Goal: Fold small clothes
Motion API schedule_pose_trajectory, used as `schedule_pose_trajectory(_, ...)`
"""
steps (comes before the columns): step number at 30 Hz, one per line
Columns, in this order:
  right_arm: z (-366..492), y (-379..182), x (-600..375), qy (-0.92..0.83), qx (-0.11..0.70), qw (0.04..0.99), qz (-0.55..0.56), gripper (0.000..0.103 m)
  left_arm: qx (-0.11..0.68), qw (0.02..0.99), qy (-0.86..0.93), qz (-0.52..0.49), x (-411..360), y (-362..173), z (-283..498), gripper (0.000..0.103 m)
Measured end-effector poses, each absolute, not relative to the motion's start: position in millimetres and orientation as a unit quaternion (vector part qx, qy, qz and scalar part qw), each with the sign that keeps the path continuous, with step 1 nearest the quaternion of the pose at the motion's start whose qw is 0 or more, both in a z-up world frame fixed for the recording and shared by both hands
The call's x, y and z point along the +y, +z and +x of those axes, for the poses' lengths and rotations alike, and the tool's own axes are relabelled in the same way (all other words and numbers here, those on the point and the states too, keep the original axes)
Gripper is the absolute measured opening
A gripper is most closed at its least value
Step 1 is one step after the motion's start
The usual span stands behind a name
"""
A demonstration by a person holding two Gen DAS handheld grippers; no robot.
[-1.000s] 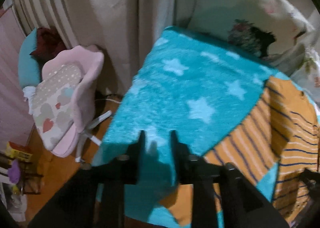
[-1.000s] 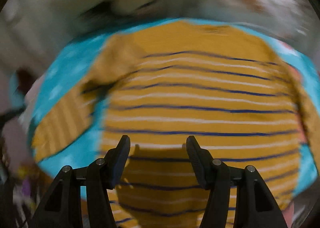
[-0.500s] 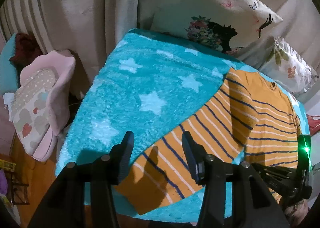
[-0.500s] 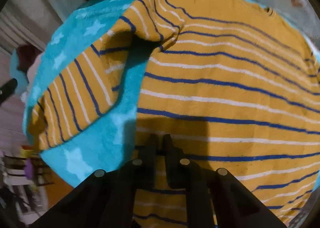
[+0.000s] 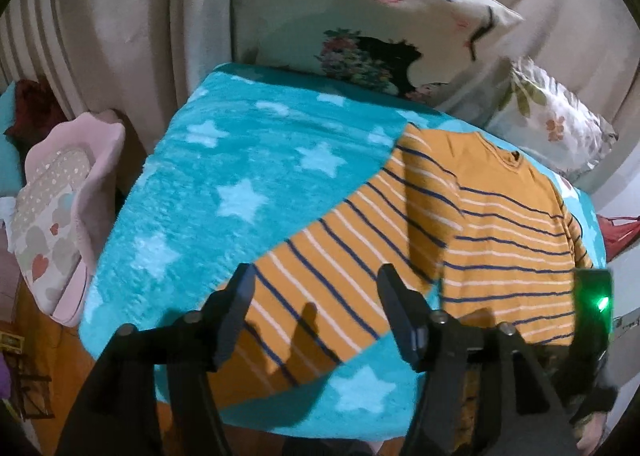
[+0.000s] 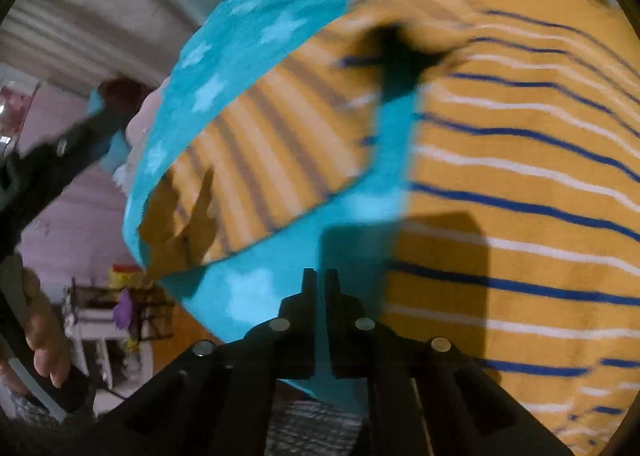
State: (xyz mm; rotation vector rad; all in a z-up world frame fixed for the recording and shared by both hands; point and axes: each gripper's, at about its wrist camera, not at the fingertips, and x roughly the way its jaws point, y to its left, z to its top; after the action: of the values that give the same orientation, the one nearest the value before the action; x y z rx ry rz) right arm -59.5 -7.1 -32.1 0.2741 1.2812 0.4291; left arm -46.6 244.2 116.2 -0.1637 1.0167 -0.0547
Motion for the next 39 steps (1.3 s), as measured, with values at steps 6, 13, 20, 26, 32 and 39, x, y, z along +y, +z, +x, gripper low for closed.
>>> schedule_pose_trajectory(6, -69.4, -15.5, -95.9, 0.112, 0.541, 0.812, 0.188, 0.028, 0.494, 0.867, -0.028, -0.063, 186.8, 113.7, -70.3, 0.069)
schedule_pose_trajectory(13, -104.1, -8.9, -207.6, 0.024, 0.519, 0.819, 0.245, 0.034, 0.509, 0.859, -0.040, -0.031, 105.0, 104.7, -98.8, 0.070)
schedule_pose_trajectory(20, -139.2, -12.4, -272.2, -0.009, 0.510, 0.824, 0.246, 0.043, 0.515, 0.855, -0.058, 0.014, 33.9, 101.2, -128.6, 0.070)
schedule_pose_trajectory(26, -154.2, -11.7, -309.3, -0.023, 0.500, 0.826, 0.258, 0.044, 0.520, 0.851, -0.067, 0.021, 6.0, 99.3, -146.2, 0.083)
schedule_pose_trajectory(32, -163.8, -13.0, -322.6, -0.021, 0.501, 0.826, 0.257, 0.044, 0.526, 0.848, -0.066, 0.022, -3.6, 97.6, -154.1, 0.084)
schedule_pose_trajectory(39, -166.9, -17.2, -327.3, -0.023, 0.503, 0.823, 0.262, 0.047, 0.527, 0.848, -0.058, 0.027, -3.8, 97.4, -160.3, 0.084)
